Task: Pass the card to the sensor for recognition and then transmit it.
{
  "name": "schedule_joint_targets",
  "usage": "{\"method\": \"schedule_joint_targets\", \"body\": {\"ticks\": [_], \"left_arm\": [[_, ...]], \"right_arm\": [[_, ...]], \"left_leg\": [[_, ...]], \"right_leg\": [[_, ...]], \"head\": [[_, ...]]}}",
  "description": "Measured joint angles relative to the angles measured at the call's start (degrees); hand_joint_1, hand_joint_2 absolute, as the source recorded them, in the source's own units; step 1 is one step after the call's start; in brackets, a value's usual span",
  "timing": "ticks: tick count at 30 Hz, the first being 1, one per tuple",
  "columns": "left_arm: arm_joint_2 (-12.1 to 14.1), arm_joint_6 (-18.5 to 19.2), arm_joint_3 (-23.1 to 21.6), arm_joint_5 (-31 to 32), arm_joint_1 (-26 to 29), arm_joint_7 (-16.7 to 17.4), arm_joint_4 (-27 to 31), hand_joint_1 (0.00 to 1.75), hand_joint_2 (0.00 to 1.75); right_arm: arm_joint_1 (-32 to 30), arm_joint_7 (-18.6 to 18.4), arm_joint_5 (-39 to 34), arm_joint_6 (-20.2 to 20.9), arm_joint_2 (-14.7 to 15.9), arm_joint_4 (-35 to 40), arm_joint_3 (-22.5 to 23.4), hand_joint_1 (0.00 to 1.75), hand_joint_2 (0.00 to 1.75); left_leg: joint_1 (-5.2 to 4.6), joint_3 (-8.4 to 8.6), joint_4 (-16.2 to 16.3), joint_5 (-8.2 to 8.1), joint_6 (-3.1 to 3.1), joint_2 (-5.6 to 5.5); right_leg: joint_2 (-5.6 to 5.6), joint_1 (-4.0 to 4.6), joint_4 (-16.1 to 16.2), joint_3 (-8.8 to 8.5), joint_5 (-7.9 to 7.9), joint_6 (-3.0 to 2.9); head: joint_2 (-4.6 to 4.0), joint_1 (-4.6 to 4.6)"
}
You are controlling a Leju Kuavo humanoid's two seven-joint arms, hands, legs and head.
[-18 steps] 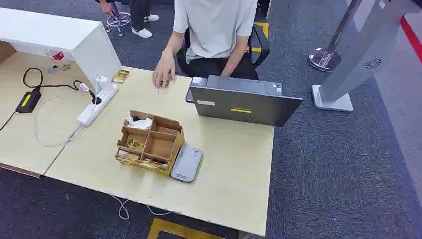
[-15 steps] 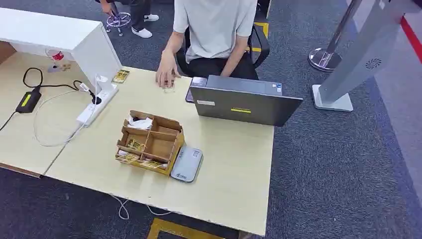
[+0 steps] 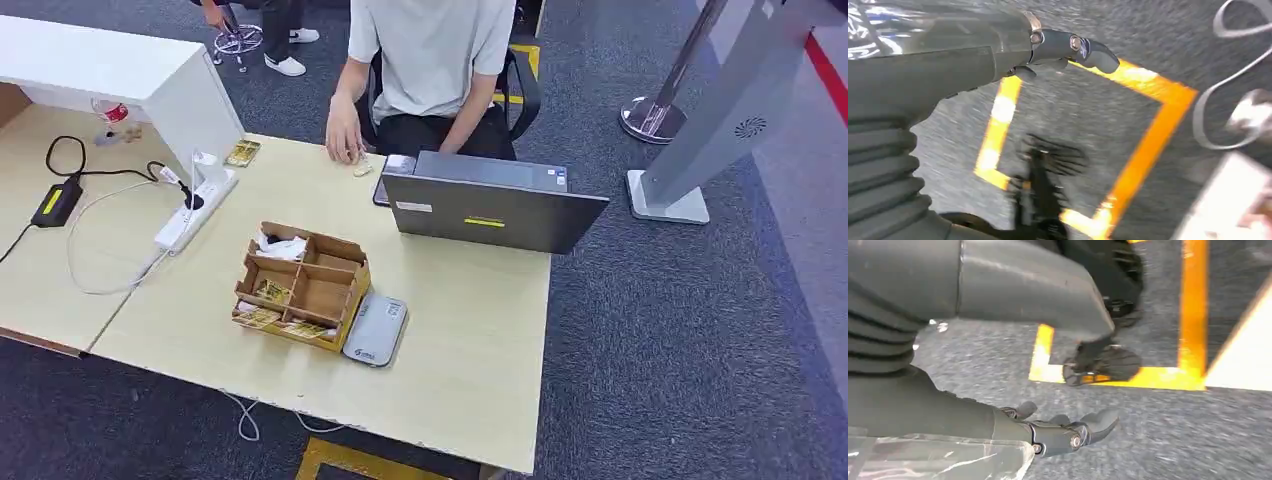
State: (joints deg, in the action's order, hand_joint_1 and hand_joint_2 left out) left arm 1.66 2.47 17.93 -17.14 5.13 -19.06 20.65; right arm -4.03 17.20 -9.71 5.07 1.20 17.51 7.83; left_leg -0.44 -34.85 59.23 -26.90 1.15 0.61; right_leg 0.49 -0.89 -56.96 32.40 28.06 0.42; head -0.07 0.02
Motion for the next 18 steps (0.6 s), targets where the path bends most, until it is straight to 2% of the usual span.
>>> {"method": "schedule_joint_targets", "body": {"ticks": [4,8,18], "left_arm": [[-0.6,1.5,5.7,-1.7,-0.3,-4.0,1.4,0.00,1.75],[-2.4,3.5,11.6,-2.2,-0.6,-6.7,5.6,0.00,1.75],[-7.9,8.9,24.1,-3.4,-1.0,-9.7,21.4,0.00,1.75]], "right_arm": [[0.6,2.8,-1.2,1.0,0.1,-0.9,1.7,0.00,0.00],[0.9,4.8,-1.9,2.1,0.1,-1.5,3.2,0.00,0.00],[1.6,7.7,-2.8,3.7,0.2,-2.8,6.2,0.00,0.00]], "left_leg": [[0.00,0.01,0.0,0.00,0.00,0.00],[0.00,0.01,0.0,0.00,0.00,0.00],[0.00,0.01,0.0,0.00,0.00,0.00]], "right_leg": [[0.00,0.00,0.0,0.01,0.00,0.00],[0.00,0.00,0.0,0.00,0.00,0.00],[0.00,0.00,0.0,-0.01,0.00,0.00]], "head": [[0.00,0.02],[0.00,0.00],[0.00,0.00]]}}
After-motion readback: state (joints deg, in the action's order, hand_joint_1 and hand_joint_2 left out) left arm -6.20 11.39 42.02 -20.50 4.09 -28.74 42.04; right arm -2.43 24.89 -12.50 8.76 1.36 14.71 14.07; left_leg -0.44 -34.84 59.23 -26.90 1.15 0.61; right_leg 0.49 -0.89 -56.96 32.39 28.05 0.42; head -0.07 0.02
